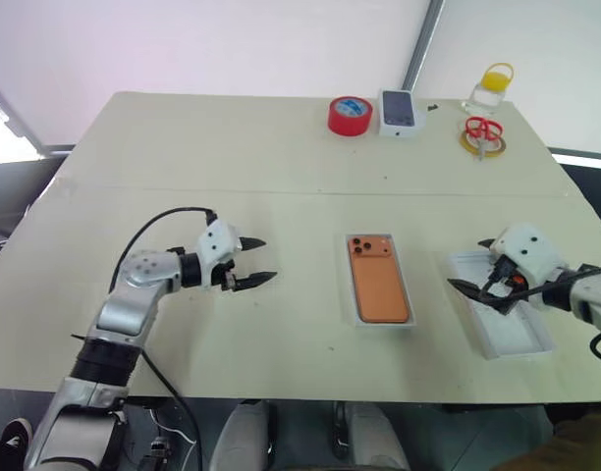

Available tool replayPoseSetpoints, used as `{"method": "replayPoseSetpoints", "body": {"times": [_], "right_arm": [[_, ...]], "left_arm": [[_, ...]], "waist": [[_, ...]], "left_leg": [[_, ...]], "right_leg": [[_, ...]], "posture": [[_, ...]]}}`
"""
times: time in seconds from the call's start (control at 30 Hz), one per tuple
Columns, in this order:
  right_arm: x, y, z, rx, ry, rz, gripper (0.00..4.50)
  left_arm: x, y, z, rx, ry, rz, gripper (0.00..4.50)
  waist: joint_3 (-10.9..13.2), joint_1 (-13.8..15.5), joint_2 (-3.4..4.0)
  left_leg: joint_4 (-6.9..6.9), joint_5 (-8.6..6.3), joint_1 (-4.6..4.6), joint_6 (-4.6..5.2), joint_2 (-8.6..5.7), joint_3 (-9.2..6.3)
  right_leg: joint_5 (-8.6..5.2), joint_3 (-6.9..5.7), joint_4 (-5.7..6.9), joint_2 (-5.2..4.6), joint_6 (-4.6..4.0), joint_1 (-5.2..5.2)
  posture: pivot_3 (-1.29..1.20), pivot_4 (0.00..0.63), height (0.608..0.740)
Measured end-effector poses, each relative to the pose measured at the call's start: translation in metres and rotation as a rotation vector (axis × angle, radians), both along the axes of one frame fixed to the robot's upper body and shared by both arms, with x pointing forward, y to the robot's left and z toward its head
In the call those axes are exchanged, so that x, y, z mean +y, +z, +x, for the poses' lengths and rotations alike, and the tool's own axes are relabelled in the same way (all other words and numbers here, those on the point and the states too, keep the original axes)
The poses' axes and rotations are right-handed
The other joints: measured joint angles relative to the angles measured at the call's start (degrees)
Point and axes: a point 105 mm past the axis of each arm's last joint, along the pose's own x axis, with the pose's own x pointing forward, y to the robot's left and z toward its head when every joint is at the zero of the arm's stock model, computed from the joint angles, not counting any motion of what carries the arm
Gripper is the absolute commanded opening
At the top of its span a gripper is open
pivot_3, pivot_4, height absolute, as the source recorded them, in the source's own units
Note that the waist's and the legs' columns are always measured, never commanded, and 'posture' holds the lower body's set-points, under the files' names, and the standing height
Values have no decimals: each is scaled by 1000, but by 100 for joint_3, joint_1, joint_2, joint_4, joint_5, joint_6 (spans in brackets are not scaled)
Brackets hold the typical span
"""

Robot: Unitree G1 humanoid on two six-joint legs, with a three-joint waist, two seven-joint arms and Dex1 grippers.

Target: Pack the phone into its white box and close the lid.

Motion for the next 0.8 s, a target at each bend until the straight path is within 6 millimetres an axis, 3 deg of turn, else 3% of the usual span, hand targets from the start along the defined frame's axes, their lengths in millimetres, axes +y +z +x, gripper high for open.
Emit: {"method": "replayPoseSetpoints", "body": {"times": [0.2,0.4,0.57,0.8], "right_arm": [[-3,-10,-13,89,-142,-1,4479],[6,-14,-28,237,-217,88,4479],[15,-6,-30,334,-265,192,4479],[11,-9,-29,410,-325,191,4479]], "left_arm": [[-4,13,-5,-156,-71,-9,3433],[-1,4,-10,-195,-87,1,3433],[-5,1,-13,-198,-109,5,3433],[-9,-2,-19,-209,-120,-5,3433]], "waist": [[-1,-7,2],[-1,-9,3],[-2,-3,2],[-2,-10,2]], "left_leg": [[0,0,0,0,1,1],[0,0,-1,1,4,2],[0,-1,-1,1,4,1],[0,-1,-4,2,4,2]], "right_leg": [[0,0,1,1,-1,-2],[0,0,0,3,-1,-4],[0,0,-1,4,0,-4],[0,0,-1,4,0,-6]], "posture": [[0,150,739],[0,150,739],[0,150,739],[0,150,739]]}}
